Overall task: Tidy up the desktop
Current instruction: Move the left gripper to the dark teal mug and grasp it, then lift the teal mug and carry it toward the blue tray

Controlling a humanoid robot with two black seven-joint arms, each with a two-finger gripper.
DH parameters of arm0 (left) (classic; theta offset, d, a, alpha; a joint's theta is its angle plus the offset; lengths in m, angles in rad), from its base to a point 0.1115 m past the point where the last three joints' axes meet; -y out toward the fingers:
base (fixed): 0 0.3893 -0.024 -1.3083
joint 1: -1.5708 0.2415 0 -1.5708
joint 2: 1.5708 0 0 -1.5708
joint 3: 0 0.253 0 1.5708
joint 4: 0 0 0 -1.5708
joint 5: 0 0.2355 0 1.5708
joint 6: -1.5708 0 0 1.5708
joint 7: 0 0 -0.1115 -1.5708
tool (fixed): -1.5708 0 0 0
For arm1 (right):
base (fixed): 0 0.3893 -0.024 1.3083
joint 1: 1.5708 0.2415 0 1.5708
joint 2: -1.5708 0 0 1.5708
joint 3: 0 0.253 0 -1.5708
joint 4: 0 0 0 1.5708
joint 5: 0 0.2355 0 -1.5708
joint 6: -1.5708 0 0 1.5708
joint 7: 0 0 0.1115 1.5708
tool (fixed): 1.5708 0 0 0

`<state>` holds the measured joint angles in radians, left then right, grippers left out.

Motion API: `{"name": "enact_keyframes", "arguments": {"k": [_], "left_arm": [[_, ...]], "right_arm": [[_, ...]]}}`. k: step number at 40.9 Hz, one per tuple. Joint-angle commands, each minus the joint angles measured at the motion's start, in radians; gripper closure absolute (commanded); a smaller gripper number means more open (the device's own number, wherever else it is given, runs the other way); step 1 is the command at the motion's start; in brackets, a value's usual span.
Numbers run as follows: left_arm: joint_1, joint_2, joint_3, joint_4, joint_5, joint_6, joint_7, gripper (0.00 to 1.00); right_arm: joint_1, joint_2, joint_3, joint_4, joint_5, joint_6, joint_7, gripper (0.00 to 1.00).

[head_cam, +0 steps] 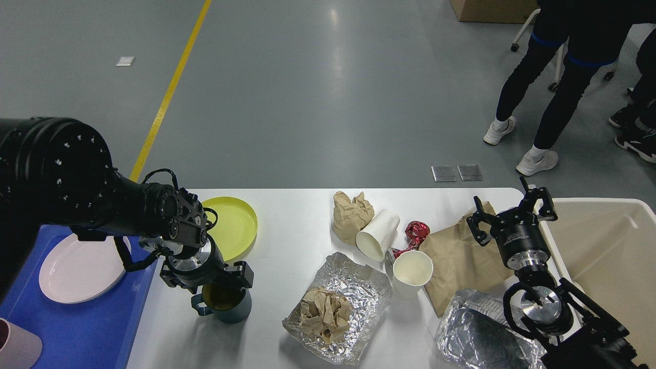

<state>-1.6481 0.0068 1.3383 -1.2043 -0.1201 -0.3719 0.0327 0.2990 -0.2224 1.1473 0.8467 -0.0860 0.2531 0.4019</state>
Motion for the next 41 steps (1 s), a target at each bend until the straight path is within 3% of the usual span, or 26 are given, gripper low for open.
{"name": "enact_keyframes", "arguments": {"k": [1, 30, 41], "left_arm": [[0.054, 0.002, -0.007, 0.045, 0.0, 0.001, -0.001, 0.04], [0.129, 0.067, -0.011, 0.16, 0.019, 0.004, -0.001, 0.04], [0.165, 0.059, -0.09, 0.183, 0.019, 0.024, -0.001, 0.04]], "right_arm": [[0.0, 0.0, 0.0, 0.0, 0.0, 0.0, 0.0, 0.0], [0.0, 0.0, 0.0, 0.0, 0.0, 0.0, 0.0, 0.0], [0.0, 0.0, 0.0, 0.0, 0.0, 0.0, 0.0, 0.0]]}}
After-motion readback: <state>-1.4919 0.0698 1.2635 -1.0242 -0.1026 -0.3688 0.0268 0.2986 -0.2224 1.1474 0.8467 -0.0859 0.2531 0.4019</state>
